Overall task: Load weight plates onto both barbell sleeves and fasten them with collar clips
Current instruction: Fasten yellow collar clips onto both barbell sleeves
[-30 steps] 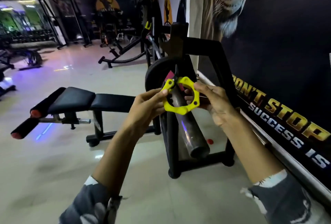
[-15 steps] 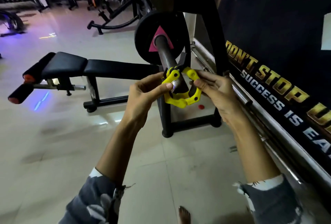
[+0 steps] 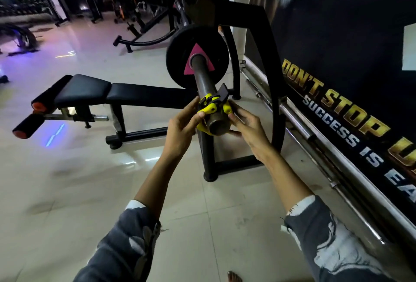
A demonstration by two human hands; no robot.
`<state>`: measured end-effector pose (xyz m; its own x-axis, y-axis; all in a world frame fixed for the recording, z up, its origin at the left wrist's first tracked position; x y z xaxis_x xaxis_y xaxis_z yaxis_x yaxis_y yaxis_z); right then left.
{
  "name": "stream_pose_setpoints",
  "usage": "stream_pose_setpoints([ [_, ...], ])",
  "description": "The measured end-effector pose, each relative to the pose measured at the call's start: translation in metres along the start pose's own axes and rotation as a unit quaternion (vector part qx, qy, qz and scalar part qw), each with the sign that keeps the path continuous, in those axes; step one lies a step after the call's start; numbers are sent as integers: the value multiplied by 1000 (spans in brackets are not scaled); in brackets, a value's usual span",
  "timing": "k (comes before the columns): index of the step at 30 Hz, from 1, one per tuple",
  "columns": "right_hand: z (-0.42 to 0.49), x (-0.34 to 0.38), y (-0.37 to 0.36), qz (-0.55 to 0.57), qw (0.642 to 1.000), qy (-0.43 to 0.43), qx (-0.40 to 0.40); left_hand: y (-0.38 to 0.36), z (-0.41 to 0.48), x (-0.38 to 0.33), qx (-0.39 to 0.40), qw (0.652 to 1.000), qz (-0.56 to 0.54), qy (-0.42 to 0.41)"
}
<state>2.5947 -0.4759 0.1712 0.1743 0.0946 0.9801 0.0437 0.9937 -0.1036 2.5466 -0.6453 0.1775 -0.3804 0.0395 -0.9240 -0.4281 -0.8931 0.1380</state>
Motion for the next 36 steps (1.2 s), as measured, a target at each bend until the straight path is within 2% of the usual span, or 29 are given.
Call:
stream_pose_setpoints([
  [4,42,-5,3,2,1000,-6,-15,17,44,11,-30,994,104,3],
  [7,84,-7,6,7,1000,-4,-28,30,82,20,-53,996,68,32],
  [11,148,-11,12,21,999,-18,-41,41,137,35,-125,990,35,48],
  [19,235,-19,17,95,991,-39,-91,57,208,58,-209,973,89,38],
  [23,243,-30,26,109,991,-41,-73,54,212,47,-203,964,166,48],
  [27,245,-34,29,120,990,-34,-66,46,229,17,-174,927,316,101],
  [31,244,-33,29,136,987,-43,-70,36,248,4,-128,890,418,126],
  [34,242,-30,27,134,987,-46,-74,32,254,5,-144,868,459,119],
  [36,243,-26,25,130,989,-38,-65,37,254,6,-179,871,438,131],
])
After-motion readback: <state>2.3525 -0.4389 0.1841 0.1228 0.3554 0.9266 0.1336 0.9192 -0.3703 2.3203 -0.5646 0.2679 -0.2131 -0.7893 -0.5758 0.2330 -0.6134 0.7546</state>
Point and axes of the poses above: each hand's wrist, its own z-axis towards the middle knuckle, its own y-axis out of the back of the hand, x = y × z, the point moved 2 cm from there along z, towards the middle knuckle, and after that the axes turned 6 degrees about x, right-handed, at the moved point
